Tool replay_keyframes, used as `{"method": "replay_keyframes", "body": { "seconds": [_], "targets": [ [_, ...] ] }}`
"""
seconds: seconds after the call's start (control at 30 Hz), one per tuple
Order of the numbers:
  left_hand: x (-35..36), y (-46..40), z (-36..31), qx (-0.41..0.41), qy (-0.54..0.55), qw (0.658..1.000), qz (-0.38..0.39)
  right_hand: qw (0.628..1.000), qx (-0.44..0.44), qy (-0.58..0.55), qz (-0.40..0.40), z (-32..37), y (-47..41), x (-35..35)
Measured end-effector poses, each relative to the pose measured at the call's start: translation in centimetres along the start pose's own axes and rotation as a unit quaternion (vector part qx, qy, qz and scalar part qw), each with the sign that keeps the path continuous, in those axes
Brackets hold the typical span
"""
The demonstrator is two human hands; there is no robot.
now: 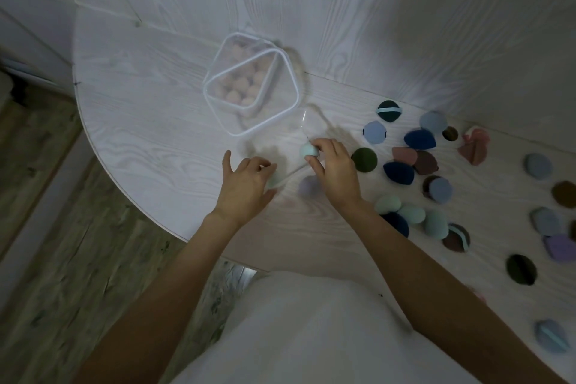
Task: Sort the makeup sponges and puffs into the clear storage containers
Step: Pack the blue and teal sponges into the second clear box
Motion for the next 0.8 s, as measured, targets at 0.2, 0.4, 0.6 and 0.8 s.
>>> {"method": "replay_keyframes", "body": {
  "seconds": [0.2, 0.4, 0.6, 0.8],
  "targets": [
    [-0.2, -0.5, -0.2, 0.028, -0.017, 0.999, 0.020, 1.000, 0.009, -0.009, 0.002, 0.2, 0.0, 0.2],
    [-1.0, -0.7, 0.8, -0.014, 0.074, 0.997, 0.008, 1.000, 0.014, -0.019, 0.007, 0.1, 0.0, 0.1],
    [-1.5, -2.4, 1.1, 0.008, 0.071, 0.997, 0.000, 0.999, 0.025, -0.031, 0.008, 0.0, 0.0, 0.4],
    [-0.8, -2.0, 0.3, 0.028, 0.082, 0.996, -0.002, 0.999, 0.033, -0.035, 0.010, 0.1, -0.1, 0.3]
  ]
}}
Point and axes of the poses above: each hand's wrist, its own y-axis away from the middle knuckle, its own x-axis out of the palm, z = x × y, the point moved 2 cm from there along -y, towards the middle knuckle, and after that the axes turned 10 degrees about x, right-handed, at the moved point
